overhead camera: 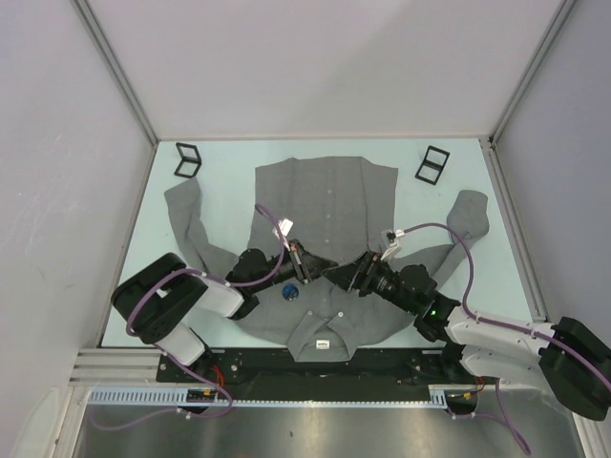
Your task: Remove the brooch from the garment
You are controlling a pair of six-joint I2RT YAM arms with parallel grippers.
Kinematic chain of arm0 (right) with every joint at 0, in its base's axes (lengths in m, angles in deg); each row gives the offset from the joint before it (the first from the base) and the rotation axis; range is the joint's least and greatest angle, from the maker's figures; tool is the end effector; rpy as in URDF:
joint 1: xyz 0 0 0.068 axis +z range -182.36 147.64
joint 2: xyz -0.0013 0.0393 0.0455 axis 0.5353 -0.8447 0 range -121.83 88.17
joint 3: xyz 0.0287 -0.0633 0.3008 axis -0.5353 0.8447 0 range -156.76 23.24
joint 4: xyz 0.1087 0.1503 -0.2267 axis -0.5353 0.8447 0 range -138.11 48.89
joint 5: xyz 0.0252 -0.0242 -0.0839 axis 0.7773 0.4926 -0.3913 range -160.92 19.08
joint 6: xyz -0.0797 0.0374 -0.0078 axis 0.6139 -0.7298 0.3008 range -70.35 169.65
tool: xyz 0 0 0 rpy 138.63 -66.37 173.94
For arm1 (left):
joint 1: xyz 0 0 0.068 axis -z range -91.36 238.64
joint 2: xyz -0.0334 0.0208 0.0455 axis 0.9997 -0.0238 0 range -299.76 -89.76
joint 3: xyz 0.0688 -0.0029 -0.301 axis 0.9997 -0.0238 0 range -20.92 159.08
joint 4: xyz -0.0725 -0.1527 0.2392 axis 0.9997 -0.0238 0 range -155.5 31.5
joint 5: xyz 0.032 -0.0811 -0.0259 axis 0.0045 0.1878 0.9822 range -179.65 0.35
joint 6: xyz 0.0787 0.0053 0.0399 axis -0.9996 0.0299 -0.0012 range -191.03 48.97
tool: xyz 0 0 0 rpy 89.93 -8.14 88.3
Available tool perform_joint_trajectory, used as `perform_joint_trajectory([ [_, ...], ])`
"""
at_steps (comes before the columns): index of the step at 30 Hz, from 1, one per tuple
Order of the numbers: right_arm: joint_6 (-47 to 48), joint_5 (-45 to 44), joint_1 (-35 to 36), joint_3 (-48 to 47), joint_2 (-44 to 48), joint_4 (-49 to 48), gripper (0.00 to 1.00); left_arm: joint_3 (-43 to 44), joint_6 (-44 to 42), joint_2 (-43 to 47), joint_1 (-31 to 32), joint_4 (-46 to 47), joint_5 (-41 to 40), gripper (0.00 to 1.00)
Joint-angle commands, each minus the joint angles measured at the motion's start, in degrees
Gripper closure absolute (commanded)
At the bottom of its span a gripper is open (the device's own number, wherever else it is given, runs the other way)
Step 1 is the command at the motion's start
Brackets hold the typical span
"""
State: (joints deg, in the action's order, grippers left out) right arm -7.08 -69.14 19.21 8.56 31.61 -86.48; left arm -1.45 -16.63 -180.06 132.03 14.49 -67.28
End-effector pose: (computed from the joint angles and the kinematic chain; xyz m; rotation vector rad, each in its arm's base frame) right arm 0.1558 0.2001 0.2142 0.0561 1.8487 1.4268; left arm 0.2091 -0.2390 0.1768 0.1899 1.7782 -1.5982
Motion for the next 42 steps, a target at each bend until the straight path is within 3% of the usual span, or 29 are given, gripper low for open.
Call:
perform_joint_trajectory([
  [1,3.20,1.99,-1.73,-1.58,2.50,1.10,0.20,-1.27,0.36,0.04,0.55,17.97,0.21,1.00],
  [3,4.43,4.01,-3.48,-2.02,3.55,2.59,0.20,-1.18,0.98,-0.40,0.55,18.24,0.92,1.00],
  [9,9.09,23.84,-11.39,-6.66,3.47,4.35,0.19,0.13,7.13,-3.30,0.55,21.32,6.71,1.00],
  [12,12.25,28.44,-13.68,-11.14,4.61,10.05,0.18,0.57,9.24,-3.30,0.55,20.88,8.56,1.00],
  [19,16.56,26.08,-18.61,-13.89,11.46,29.37,0.17,0.40,8.45,1.96,0.64,13.25,8.57,1.00],
  [22,17.44,24.94,-18.70,-12.58,13.05,32.65,0.19,0.49,8.80,4.51,0.64,9.91,7.17,1.00],
  [34,11.56,31.79,-18.70,-4.31,19.81,19.13,0.30,0.84,9.51,14.27,0.64,0.23,1.01,1.00],
  [42,8.40,32.50,-18.18,-3.52,17.54,9.83,0.37,0.58,10.29,17.88,0.64,-1.80,-0.13,1.00],
])
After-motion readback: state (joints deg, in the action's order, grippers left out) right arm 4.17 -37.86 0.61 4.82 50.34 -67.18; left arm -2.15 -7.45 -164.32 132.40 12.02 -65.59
